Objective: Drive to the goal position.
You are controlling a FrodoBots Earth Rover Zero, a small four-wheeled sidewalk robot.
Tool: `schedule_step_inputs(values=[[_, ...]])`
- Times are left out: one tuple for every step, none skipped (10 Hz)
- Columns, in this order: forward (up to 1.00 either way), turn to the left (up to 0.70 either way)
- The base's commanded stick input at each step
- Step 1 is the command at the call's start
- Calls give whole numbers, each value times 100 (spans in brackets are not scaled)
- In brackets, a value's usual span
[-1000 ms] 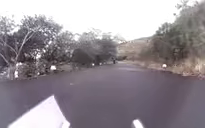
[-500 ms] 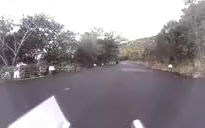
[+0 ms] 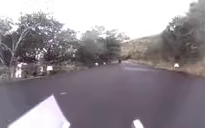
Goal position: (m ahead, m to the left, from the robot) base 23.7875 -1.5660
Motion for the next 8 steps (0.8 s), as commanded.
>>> schedule_step_inputs(values=[[100, -40], [100, -40], [100, -40], [100, -40], [100, -40], [100, -40], [100, -40], [100, -31]])
